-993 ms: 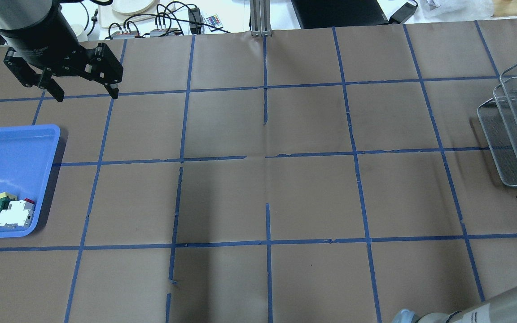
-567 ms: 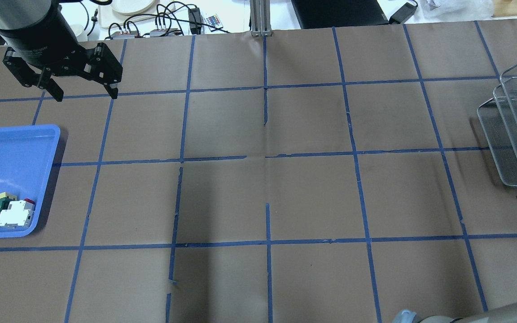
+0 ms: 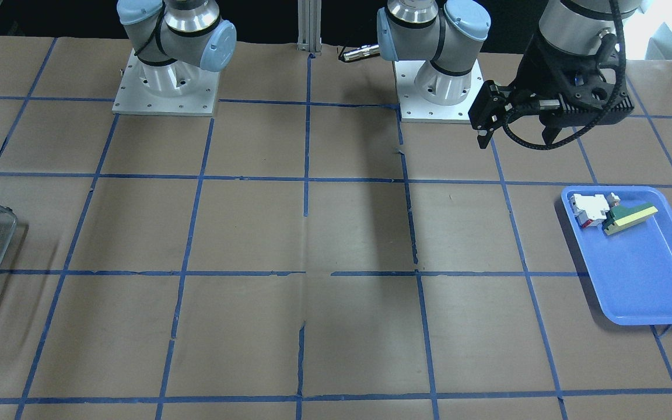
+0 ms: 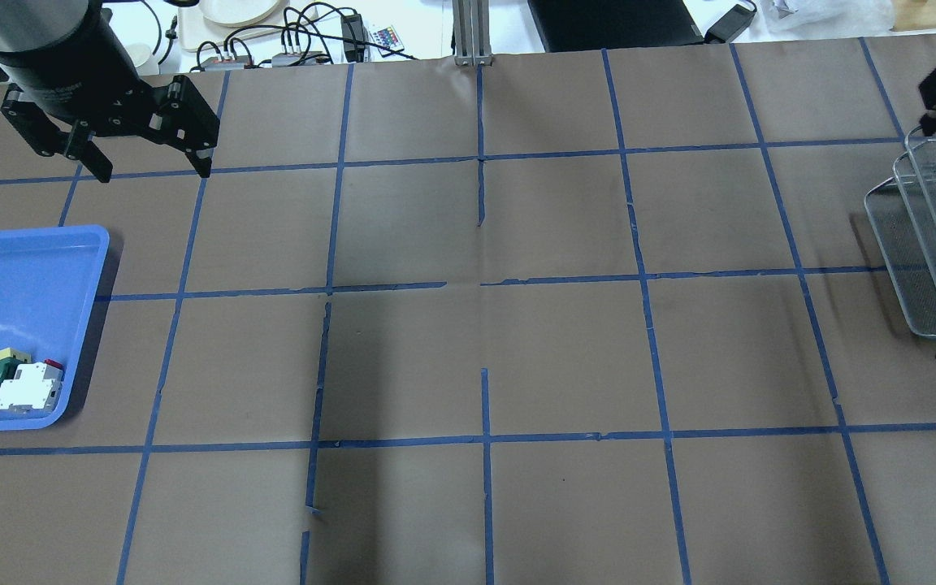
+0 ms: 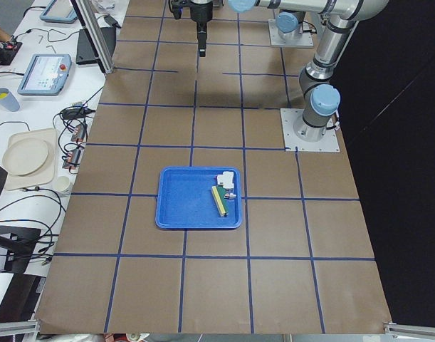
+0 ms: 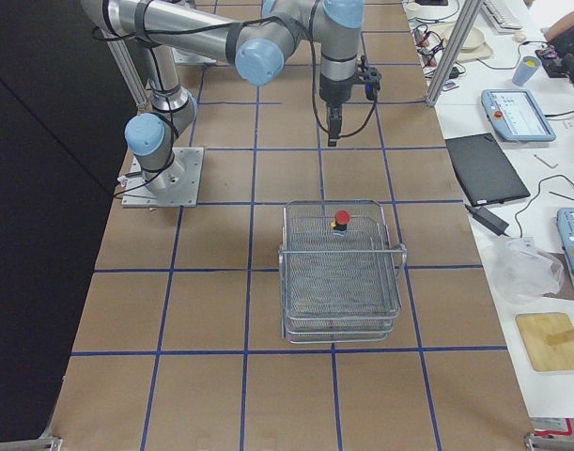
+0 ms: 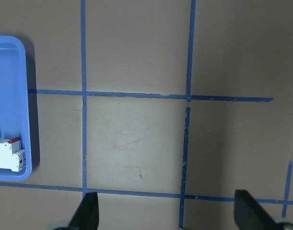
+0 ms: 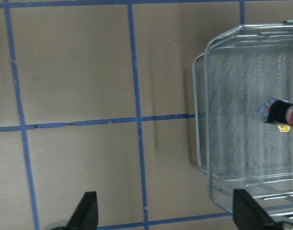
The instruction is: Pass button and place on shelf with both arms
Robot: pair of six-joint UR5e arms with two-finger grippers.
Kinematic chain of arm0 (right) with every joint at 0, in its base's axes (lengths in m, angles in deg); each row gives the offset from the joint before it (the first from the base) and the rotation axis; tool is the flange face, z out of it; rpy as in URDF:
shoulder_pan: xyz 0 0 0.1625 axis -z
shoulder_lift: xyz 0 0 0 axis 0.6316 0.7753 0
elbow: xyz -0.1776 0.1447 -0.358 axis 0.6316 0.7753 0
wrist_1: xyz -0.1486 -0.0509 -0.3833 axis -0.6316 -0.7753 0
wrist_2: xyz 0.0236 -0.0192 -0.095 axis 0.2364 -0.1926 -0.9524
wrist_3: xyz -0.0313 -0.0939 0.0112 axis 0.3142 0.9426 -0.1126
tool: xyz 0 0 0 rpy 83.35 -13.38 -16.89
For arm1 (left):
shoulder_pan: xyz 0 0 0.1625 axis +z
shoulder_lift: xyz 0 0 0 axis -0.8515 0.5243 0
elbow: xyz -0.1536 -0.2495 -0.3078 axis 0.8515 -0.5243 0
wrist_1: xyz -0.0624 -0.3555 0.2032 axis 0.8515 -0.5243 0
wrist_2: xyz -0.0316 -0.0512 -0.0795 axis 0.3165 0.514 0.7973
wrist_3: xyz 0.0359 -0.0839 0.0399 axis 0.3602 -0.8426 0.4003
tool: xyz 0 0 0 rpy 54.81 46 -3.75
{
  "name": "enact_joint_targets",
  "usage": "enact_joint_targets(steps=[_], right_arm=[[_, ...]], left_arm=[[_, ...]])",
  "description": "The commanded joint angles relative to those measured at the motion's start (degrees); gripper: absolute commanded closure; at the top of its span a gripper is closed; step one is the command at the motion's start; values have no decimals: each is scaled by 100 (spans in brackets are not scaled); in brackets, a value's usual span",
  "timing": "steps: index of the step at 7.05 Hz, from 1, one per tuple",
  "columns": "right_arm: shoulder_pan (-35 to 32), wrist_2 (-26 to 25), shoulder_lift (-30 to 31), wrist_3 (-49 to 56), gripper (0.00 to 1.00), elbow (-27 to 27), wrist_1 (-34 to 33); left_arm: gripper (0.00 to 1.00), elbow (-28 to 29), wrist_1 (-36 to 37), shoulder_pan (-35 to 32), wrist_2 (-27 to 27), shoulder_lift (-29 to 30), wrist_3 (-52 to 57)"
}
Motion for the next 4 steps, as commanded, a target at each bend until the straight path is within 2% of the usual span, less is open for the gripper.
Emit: enact_joint_targets(steps=[1,3,4], right_arm=[[-1152,54,168,-1344,0,-45,363],[-1945,97,379,-1839,0,-193,1144],[-2061,97,537,-1867,0,-325,1191]], left_arm=[[0,1,0,3,0,-2,0],[0,-8,0,3,0,-2,0],[0,1,0,3,9,-11,-44]])
